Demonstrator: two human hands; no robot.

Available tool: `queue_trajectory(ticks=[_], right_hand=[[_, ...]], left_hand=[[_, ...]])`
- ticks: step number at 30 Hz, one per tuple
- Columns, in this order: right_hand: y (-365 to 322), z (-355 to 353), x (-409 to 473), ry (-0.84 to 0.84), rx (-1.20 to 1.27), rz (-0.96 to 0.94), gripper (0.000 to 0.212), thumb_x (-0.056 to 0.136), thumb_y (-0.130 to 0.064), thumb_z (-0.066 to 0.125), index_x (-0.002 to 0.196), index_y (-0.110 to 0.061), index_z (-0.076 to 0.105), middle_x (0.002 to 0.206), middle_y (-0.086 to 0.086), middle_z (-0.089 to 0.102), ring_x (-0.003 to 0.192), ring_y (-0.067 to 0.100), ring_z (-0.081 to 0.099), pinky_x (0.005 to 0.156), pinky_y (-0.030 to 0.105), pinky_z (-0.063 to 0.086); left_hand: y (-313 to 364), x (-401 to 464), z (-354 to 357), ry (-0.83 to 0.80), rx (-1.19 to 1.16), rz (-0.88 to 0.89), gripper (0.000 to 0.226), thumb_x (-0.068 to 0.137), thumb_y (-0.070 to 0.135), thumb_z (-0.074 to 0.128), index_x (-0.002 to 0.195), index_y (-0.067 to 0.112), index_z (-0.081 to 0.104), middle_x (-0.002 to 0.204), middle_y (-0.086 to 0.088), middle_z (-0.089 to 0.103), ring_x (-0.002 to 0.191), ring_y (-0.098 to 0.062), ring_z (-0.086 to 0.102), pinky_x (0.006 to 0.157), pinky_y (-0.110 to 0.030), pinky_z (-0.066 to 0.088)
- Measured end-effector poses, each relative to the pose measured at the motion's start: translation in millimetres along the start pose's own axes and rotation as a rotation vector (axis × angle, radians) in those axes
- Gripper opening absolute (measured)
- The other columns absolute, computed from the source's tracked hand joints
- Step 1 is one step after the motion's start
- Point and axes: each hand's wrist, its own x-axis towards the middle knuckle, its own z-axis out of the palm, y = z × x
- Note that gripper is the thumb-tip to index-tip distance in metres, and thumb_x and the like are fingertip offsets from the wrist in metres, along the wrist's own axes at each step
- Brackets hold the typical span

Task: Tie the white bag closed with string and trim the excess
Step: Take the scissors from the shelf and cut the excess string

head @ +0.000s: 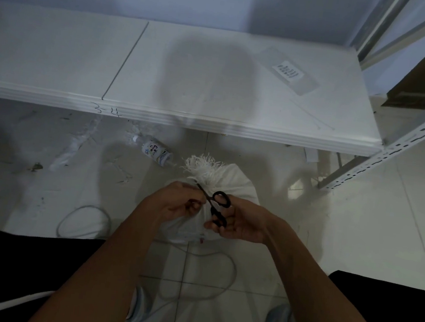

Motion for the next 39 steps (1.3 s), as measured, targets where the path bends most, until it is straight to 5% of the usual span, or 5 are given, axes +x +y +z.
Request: queue_trajectory(ticks=[6, 10, 15, 26, 39], right_hand=[[-2.2, 7.7, 7.7, 0.003, -0.109, 0.033, 0.062, 0.068, -0.052, 0.082, 0.096, 0.002, 0.067, 0.092, 0.021, 0.072, 0.071, 0.021, 0.064, 0.064, 0.025, 0.055], [-2.0, 11.1, 15.1, -0.04, -0.162, 0.048, 0.036, 0.075, -0.044, 0.078, 0.077, -0.01, 0.064, 0.07, 0.005, 0.064, 0.062, 0.013, 0.054, 0.054, 0.02, 0.043], [3.2, 10.5, 15.4, -0.018, -0.149, -0.038, 0.027, 0.087, -0.036, 0.067, 0.065, -0.02, 0.061, 0.066, 0.001, 0.05, 0.054, 0.008, 0.043, 0.048, 0.018, 0.029], [-6.4, -2.8, 8.9, -0.062, -0.246, 0.037, 0.036, 0.087, -0.043, 0.063, 0.062, -0.018, 0.052, 0.065, -0.001, 0.05, 0.053, 0.009, 0.043, 0.048, 0.019, 0.032], [-11.5, 5.7, 21.5, -0.07, -0.189, -0.002, 0.041, 0.07, -0.051, 0.075, 0.065, -0.017, 0.055, 0.061, -0.001, 0.05, 0.056, 0.01, 0.042, 0.049, 0.02, 0.03]], left_hand=[[-11.8, -0.8, 3.9, 0.008, -0.107, 0.031, 0.017, 0.083, -0.011, 0.062, 0.073, 0.003, 0.064, 0.059, -0.008, 0.051, 0.045, -0.01, 0.048, 0.046, -0.022, 0.039], [-22.2, -2.4, 3.1, 0.014, -0.18, 0.003, 0.01, 0.081, -0.004, 0.07, 0.077, 0.005, 0.067, 0.06, -0.003, 0.055, 0.048, -0.008, 0.049, 0.051, -0.021, 0.042], [-31.5, -4.8, 1.5, 0.022, -0.285, 0.076, 0.014, 0.087, -0.003, 0.064, 0.078, 0.007, 0.068, 0.062, -0.004, 0.056, 0.05, -0.007, 0.052, 0.05, -0.018, 0.045], [-41.7, -4.2, -1.5, -0.011, -0.34, 0.19, 0.024, 0.088, -0.012, 0.051, 0.102, 0.004, 0.06, 0.06, -0.003, 0.045, 0.046, -0.011, 0.038, 0.045, -0.022, 0.038], [-48.4, 3.3, -11.9, -0.15, -0.533, 0.226, 0.012, 0.092, -0.002, 0.052, 0.087, 0.008, 0.054, 0.059, 0.003, 0.044, 0.049, -0.005, 0.041, 0.048, -0.018, 0.04]])
